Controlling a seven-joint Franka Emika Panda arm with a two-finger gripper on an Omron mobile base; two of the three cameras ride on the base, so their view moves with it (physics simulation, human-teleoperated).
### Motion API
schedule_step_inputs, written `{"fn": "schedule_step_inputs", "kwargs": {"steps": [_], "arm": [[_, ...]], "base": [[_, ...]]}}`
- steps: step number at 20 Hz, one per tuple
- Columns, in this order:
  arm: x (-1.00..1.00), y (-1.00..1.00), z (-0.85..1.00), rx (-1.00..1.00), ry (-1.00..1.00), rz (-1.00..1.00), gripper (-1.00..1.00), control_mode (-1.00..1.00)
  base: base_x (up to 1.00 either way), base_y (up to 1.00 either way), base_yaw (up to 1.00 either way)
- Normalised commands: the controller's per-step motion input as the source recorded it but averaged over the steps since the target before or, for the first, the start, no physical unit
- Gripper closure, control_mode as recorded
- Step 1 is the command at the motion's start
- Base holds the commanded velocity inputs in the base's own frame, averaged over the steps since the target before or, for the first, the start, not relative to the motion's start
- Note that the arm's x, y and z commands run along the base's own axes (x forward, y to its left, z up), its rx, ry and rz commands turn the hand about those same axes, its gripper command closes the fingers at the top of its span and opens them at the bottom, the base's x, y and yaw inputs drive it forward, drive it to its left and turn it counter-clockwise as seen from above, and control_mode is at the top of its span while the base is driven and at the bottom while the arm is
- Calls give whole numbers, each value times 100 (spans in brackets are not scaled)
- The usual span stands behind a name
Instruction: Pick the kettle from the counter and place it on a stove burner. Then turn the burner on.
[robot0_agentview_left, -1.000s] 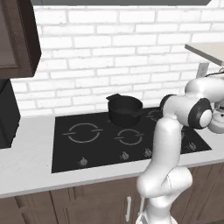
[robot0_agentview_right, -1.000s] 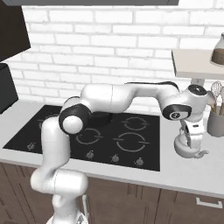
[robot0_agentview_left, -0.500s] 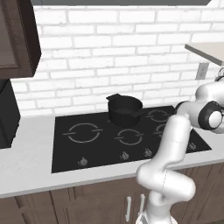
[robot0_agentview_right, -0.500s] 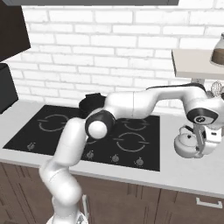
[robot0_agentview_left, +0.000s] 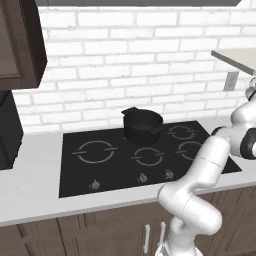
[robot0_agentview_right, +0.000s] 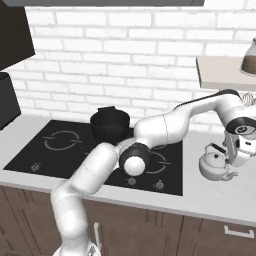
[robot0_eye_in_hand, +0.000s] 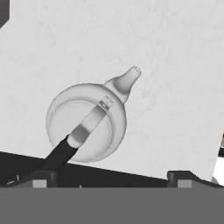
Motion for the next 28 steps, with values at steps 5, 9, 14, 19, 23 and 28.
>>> {"fn": "schedule_step_inputs", "kwargs": {"steps": [5, 9, 14, 19, 23, 28], "arm": [[55, 24, -27, 0, 8, -12, -100, -100], [54, 8, -29, 0, 4, -14, -100, -100], [54, 0, -26, 0, 0, -18, -100, -100], [9, 0, -9, 0, 0, -5, 100, -100], [-18, -4, 2, 3, -6, 0, 100, -100], [-49, -1, 18, 5, -16, 0, 100, -100]], "base": [[0, 0, 0], [0, 0, 0], [0, 0, 0], [0, 0, 0], [0, 0, 0], [0, 0, 0]]}}
